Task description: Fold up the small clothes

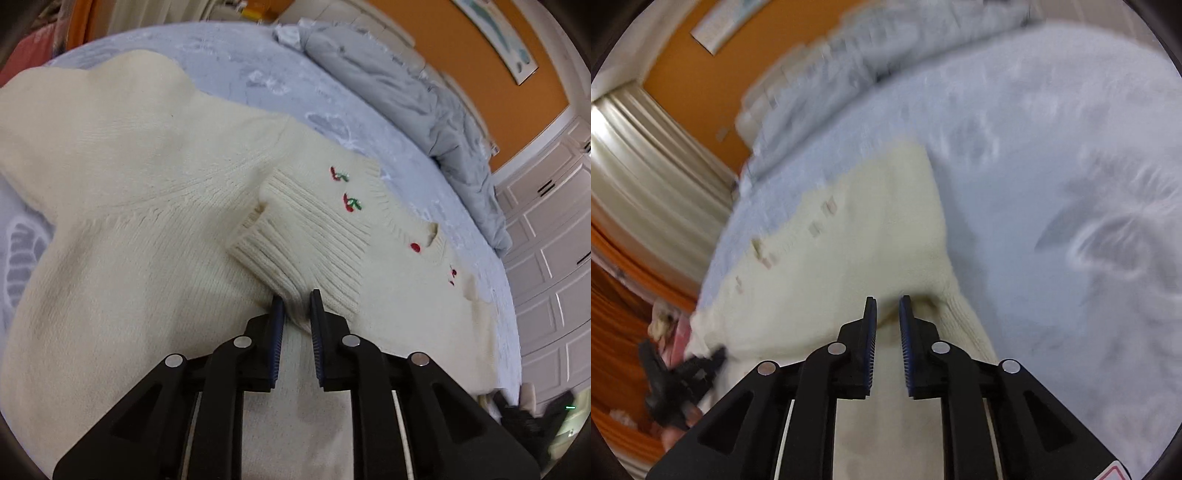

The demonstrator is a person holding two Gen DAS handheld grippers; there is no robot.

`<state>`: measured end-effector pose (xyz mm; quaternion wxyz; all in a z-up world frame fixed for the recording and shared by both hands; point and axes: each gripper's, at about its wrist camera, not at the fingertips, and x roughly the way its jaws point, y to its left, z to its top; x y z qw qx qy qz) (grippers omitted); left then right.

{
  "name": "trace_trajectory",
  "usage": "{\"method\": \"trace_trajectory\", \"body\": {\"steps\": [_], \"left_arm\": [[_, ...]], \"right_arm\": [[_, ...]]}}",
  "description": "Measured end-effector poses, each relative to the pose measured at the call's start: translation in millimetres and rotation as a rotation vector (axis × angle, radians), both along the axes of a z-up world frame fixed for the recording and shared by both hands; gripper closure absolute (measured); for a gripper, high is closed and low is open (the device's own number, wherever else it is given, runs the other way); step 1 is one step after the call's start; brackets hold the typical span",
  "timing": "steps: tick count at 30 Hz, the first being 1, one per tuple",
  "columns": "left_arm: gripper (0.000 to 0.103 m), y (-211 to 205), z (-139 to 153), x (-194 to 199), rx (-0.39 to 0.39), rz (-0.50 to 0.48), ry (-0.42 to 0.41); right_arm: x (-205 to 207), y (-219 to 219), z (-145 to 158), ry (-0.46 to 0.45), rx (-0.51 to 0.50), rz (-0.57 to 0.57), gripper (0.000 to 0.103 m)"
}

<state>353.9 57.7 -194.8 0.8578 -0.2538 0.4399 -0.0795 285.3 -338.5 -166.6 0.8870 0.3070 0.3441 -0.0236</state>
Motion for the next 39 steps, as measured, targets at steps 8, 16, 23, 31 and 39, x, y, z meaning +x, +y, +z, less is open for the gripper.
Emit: {"method": "trace_trajectory", "body": {"steps": [8,16,23,31,39], "left_arm": [[0.085,-0.5,-8.0,-10.0,-0.003,0.007,-0.086],[0.085,6.0,-14.1,-8.9,-0.075,0.008,-0.1],[0.015,92.6,32.9,-47.9,-0.176,0.205,-0.129],[0.009,302.5,25.0,-19.4,-0.168,0.637,0.041],[0.088,359.7,-0.1,11.9,-0.223,0.75,0.102]], "right_arm": [[78.3,49.2,3.7,0.11,-0.271,0.158,0.093],[-8.6,60.3,7.5,0.056,-0.228,0.058,0.075],[-72.1,97.0,-26.6,0.092,-0.257,0.094,0.061],[-63.2,117.2,-34.2,0.106,-0.387,0.158,0.034],[-58.9,116.7,-38.1,0.108,-0.398,0.173,0.027]]}}
